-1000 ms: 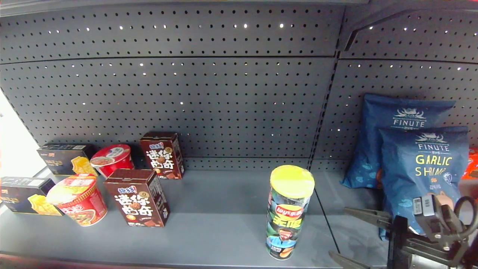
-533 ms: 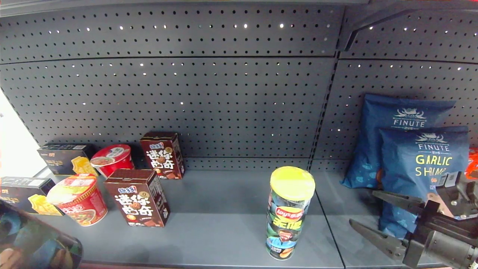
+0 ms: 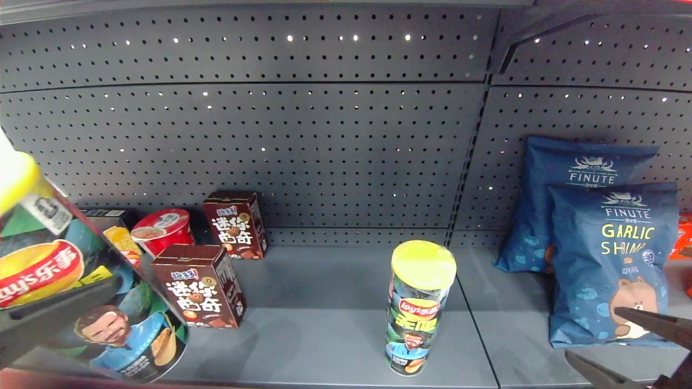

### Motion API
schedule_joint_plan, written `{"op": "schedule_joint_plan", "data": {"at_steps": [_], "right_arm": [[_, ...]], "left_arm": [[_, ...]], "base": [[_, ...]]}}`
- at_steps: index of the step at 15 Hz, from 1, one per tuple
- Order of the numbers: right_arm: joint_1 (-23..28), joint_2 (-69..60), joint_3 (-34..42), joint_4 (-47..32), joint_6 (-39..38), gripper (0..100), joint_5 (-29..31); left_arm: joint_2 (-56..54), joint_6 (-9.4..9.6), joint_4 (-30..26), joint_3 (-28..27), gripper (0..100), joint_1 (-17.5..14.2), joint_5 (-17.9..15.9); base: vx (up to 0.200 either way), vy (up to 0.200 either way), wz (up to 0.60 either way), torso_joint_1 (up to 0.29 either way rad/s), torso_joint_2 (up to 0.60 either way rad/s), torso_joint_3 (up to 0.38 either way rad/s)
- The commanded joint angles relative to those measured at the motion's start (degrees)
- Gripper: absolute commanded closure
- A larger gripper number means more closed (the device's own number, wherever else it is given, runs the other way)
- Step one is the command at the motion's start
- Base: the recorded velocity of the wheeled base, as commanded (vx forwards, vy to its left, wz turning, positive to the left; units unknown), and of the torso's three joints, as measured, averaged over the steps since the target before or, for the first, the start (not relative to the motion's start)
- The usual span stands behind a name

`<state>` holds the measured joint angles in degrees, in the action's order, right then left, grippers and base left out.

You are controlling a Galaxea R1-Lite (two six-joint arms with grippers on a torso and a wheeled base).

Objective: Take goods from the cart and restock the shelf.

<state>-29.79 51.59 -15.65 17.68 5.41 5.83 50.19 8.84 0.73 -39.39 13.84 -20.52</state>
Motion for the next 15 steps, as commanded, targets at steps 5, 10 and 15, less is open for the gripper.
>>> {"op": "schedule_joint_plan", "data": {"at_steps": [5, 10, 15], "right_arm": [[-0.09, -9.32, -2.72, -7.57, -0.93, 0, 1.64], [-0.18, -7.91, -2.98, -7.31, -4.80, 0, 1.91], [-1.06, -7.12, -2.54, -7.48, -6.03, 0, 1.56]], "left_arm": [[19.07, -0.58, 13.33, -0.08, 100, 5.06, -0.40], [27.24, -0.22, 15.35, -2.98, 100, 7.87, -0.40], [37.09, -0.58, 15.70, -11.68, 100, 11.39, -2.16]], "base": [[0.000, 0.000, 0.00, 0.000, 0.00, 0.000], [0.000, 0.000, 0.00, 0.000, 0.00, 0.000], [0.000, 0.000, 0.00, 0.000, 0.00, 0.000]]}}
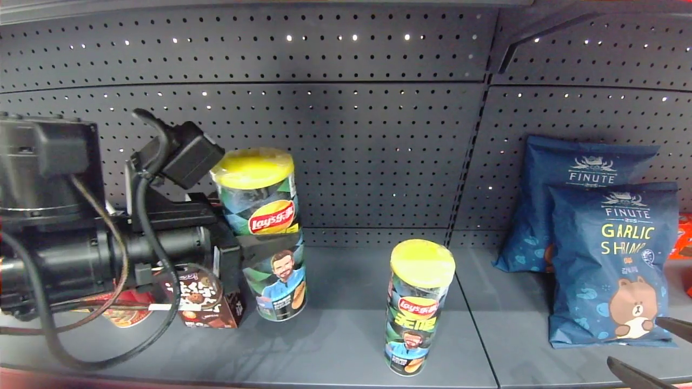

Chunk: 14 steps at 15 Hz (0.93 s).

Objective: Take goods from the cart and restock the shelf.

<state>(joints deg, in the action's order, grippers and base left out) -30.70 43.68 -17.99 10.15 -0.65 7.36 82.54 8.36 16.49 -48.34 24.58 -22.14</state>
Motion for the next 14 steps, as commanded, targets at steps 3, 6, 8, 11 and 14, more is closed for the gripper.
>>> {"op": "schedule_joint_plan", "data": {"at_steps": [3, 6, 8, 11, 14], "right_arm": [[-1.38, 1.50, -0.29, 0.04, -0.32, 0, 0.02], [-1.38, 1.50, -0.20, 0.04, -1.11, 0, -0.77], [-1.38, 1.50, -0.11, 0.04, -1.11, 0, -1.12], [-1.38, 1.58, -0.20, 0.04, -1.11, 0, -1.30], [-1.38, 1.85, -0.11, 0.04, -1.11, 0, -1.47]], "left_arm": [[14.14, 0.34, 0.12, -10.38, 100, 0.30, -1.42], [23.45, -0.28, 7.24, -15.82, 100, 0.38, -6.25], [27.85, -0.28, 7.59, -20.22, 100, 1.53, -6.87], [31.80, -0.19, 8.55, -22.94, 100, 2.14, -8.62], [35.23, -0.19, 11.46, -24.44, 100, 2.49, -13.37]], "base": [[0.000, 0.000, 0.00, 0.000, 0.00, 0.000], [0.000, 0.000, 0.00, 0.000, 0.00, 0.000], [0.000, 0.000, 0.00, 0.000, 0.00, 0.000], [0.000, 0.000, 0.00, 0.000, 0.00, 0.000], [0.000, 0.000, 0.00, 0.000, 0.00, 0.000]]}}
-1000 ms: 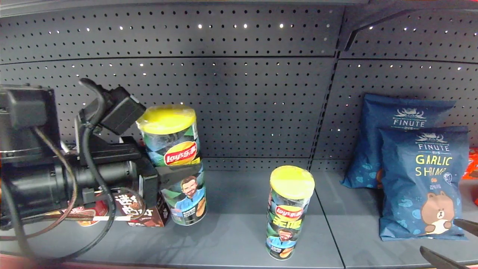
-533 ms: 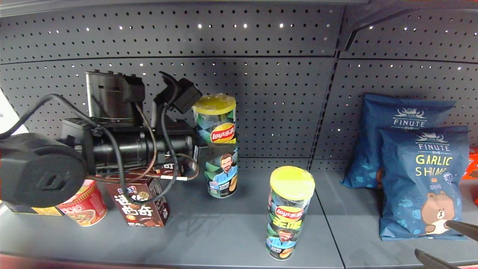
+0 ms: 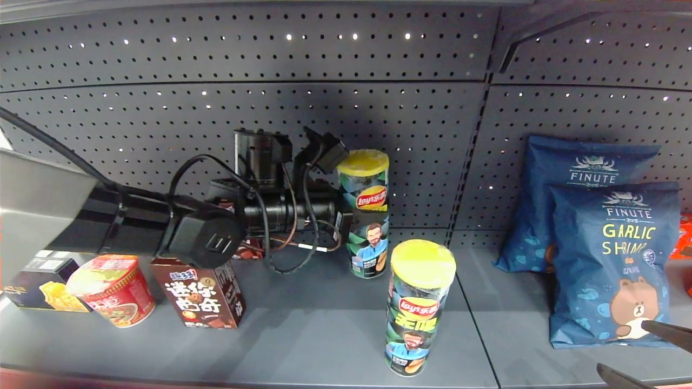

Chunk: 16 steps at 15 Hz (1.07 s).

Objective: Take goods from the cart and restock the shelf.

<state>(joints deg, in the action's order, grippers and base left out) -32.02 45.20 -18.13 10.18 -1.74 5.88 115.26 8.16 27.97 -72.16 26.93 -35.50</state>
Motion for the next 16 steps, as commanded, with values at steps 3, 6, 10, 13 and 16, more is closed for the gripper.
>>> {"op": "schedule_joint_plan", "data": {"at_steps": [3, 6, 10, 13, 16], "right_arm": [[0.03, 0.24, -0.07, 0.02, -0.01, 0, 0.10], [-0.06, 1.03, -0.51, 0.10, -0.01, 0, 0.10], [0.03, 1.20, -0.68, 0.02, -0.01, 0, 0.10], [0.03, 1.20, -0.59, 0.02, -0.01, 0, 0.01], [0.03, 1.12, 0.02, 0.02, -0.01, 0, 0.01]], "left_arm": [[6.03, 0.11, 1.13, -2.55, 100, 0.40, -2.47], [8.93, 0.02, 0.95, -6.24, 100, 1.46, -2.47], [12.97, 0.11, 0.95, -10.20, 100, 2.25, -2.56], [14.20, 0.19, 1.04, -10.81, 100, 2.51, -2.56], [14.29, 0.19, 1.04, -10.90, 100, 2.34, -2.56]], "base": [[0.000, 0.000, 0.00, 0.000, 0.00, 0.000], [0.000, 0.000, 0.00, 0.000, 0.00, 0.000], [0.000, 0.000, 0.00, 0.000, 0.00, 0.000], [0.000, 0.000, 0.00, 0.000, 0.00, 0.000], [0.000, 0.000, 0.00, 0.000, 0.00, 0.000]]}}
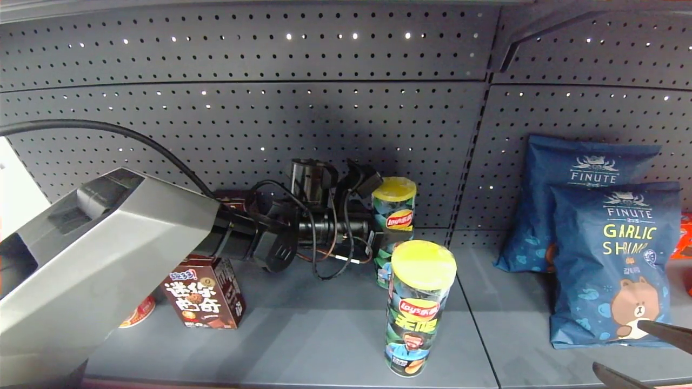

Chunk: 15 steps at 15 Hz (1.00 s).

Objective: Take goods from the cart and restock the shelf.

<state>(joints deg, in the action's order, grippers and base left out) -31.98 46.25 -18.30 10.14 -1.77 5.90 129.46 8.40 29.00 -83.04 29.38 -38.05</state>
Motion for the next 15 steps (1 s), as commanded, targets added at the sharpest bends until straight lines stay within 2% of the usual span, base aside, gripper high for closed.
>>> {"op": "schedule_joint_plan", "data": {"at_steps": [1, 10, 11, 15], "right_arm": [[-0.02, 0.07, 0.28, -0.04, 0.01, 0, -0.01], [-0.02, -0.46, 1.34, -0.04, 0.01, 0, -0.63], [0.07, -0.46, 1.69, -0.04, 0.01, 0, -0.63], [0.07, -0.20, 1.95, -0.04, 0.01, 0, -0.63]], "left_arm": [[0.09, 0.04, 0.00, -0.10, 100, -0.11, -0.01], [0.61, 0.30, -0.09, -0.28, 100, -0.55, 0.08], [0.70, 0.21, -0.09, -0.45, 0, -0.38, 0.43], [0.26, 0.21, -0.09, 0.43, 0, -0.55, 0.69]], "base": [[0.000, 0.000, 0.00, 0.000, 0.00, 0.000], [0.000, 0.000, 0.00, 0.000, 0.00, 0.000], [0.000, 0.000, 0.00, 0.000, 0.00, 0.000], [0.000, 0.000, 0.00, 0.000, 0.00, 0.000]]}}
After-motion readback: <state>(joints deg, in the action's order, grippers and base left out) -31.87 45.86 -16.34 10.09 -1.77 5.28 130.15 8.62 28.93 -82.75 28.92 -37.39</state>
